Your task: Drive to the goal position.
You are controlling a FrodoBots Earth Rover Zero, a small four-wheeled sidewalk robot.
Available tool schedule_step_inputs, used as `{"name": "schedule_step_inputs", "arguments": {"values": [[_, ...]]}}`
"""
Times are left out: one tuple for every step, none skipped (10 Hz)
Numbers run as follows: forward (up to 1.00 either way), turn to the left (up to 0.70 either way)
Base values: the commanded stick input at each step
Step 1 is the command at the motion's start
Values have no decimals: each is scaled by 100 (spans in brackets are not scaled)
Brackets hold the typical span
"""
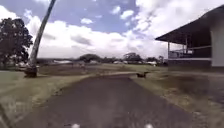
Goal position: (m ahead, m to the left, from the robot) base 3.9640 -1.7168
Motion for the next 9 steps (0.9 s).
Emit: {"name": "schedule_step_inputs", "arguments": {"values": [[70,0],[70,0],[70,0],[70,0],[70,0],[70,0],[70,0],[70,0],[70,0]]}}
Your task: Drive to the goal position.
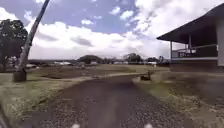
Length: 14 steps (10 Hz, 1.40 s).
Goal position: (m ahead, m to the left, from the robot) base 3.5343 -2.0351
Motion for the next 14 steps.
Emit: {"name": "schedule_step_inputs", "arguments": {"values": [[70,0],[70,0],[70,0],[70,0],[70,0],[70,0],[70,0],[70,0],[70,0],[70,0],[70,0],[70,0],[70,0],[70,0]]}}
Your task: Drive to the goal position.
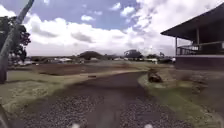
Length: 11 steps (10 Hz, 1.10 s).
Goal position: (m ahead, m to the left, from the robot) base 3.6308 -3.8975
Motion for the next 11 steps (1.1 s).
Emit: {"name": "schedule_step_inputs", "arguments": {"values": [[70,0],[70,0],[70,0],[70,0],[70,0],[70,0],[70,0],[70,0],[70,0],[70,0],[70,0]]}}
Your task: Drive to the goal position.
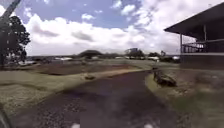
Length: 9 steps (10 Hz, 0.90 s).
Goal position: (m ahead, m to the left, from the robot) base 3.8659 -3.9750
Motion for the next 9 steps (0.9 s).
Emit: {"name": "schedule_step_inputs", "arguments": {"values": [[70,0],[70,0],[70,0],[70,0],[70,0],[70,0],[70,0],[70,0],[70,0]]}}
